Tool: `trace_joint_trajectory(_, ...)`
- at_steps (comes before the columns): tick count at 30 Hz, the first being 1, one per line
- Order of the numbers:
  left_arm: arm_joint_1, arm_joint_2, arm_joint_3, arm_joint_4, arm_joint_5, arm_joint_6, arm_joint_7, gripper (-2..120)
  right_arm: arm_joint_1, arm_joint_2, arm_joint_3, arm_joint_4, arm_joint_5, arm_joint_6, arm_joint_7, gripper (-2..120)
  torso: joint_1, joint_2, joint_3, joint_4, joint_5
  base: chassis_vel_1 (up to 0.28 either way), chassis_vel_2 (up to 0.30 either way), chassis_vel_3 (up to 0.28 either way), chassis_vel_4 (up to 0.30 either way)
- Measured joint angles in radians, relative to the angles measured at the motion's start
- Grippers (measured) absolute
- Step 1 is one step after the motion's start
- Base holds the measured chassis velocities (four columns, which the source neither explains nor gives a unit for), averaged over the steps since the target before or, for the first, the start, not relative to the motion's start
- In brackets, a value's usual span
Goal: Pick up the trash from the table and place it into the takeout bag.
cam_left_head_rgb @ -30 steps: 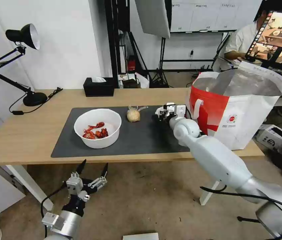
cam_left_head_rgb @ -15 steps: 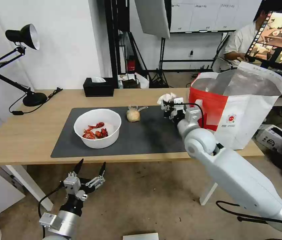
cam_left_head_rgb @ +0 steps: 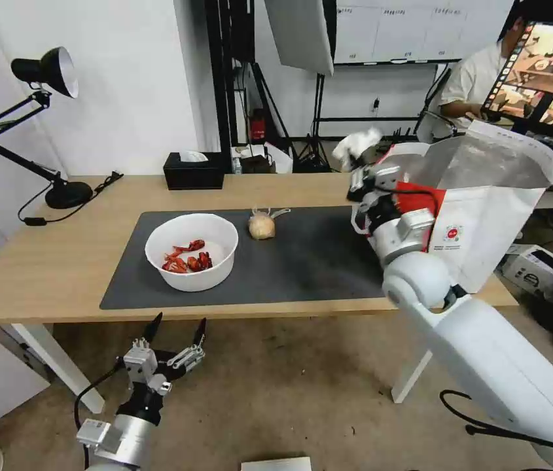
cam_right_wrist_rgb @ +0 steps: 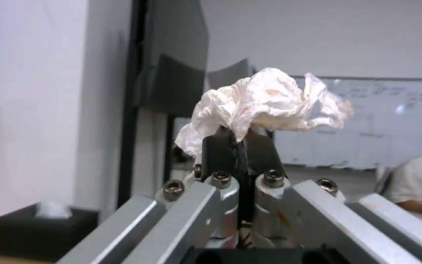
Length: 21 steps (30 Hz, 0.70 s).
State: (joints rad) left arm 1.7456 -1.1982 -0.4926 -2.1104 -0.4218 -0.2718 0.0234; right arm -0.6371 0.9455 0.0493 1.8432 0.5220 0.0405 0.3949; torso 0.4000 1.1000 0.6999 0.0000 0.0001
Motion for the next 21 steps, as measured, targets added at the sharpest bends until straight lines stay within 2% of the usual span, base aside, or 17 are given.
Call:
trace_joint_trajectory(5, -0.002, 0.001, 0.001, 0.001, -0.002, 0.000, 0.000, 100, 0.004, -0.014, 0.052, 0.001, -0.039, -0.003, 0.062, 0, 0.000, 0.000, 0.000, 0.0000, 0.0001, 0.000, 0.000, 0.000, 0.000)
trace_joint_trajectory(8, -0.002, 0.011, 0.001, -0.001, -0.005, 0.000, -0.001, 100, 0.009, -0.049, 0.077, 0.039, 0.015, -0.093, 0.147, 0, 0.000, 0.000, 0.000, -0.0001, 0.0000, 0.000, 0.000, 0.000, 0.000)
trace_joint_trajectory(9, -0.002, 0.011, 0.001, -0.001, -0.005, 0.000, -0.001, 100, 0.009, -0.049, 0.077, 0.039, 0.015, -0.093, 0.147, 0, 0.000, 0.000, 0.000, -0.0001, 0.0000, 0.000, 0.000, 0.000, 0.000)
trace_joint_trajectory(12, 0.000, 0.017, 0.000, -0.006, -0.005, 0.001, 0.000, 100, 0.007, -0.086, 0.087, 0.081, 0.120, -0.219, 0.223, 0, 0.000, 0.000, 0.000, -0.0001, 0.0000, 0.000, 0.000, 0.000, 0.000)
trace_joint_trajectory(15, 0.000, 0.018, 0.000, -0.007, -0.006, 0.002, 0.000, 100, 0.007, -0.094, 0.090, 0.093, 0.178, -0.255, 0.256, 0, 0.000, 0.000, 0.000, -0.0001, 0.0000, 0.000, 0.000, 0.000, 0.000)
trace_joint_trajectory(18, 0.003, 0.016, 0.009, -0.012, -0.008, 0.002, 0.000, 100, 0.028, -0.111, 0.096, 0.108, 0.330, -0.325, 0.341, 14, 0.000, 0.000, 0.000, 0.0000, -0.0001, 0.000, 0.000, 0.000, 0.000)
trace_joint_trajectory(19, 0.003, 0.016, 0.009, -0.012, -0.008, 0.002, 0.000, 100, 0.028, -0.111, 0.096, 0.108, 0.330, -0.325, 0.341, 14, 0.000, 0.000, 0.000, 0.0000, -0.0001, 0.000, 0.000, 0.000, 0.000)
trace_joint_trajectory(21, 0.004, 0.016, 0.011, -0.015, -0.008, 0.002, 0.001, 100, 0.045, -0.126, 0.096, 0.108, 0.394, -0.352, 0.368, 24, 0.000, 0.000, 0.000, 0.0000, 0.0000, 0.000, 0.000, 0.000, 0.000)
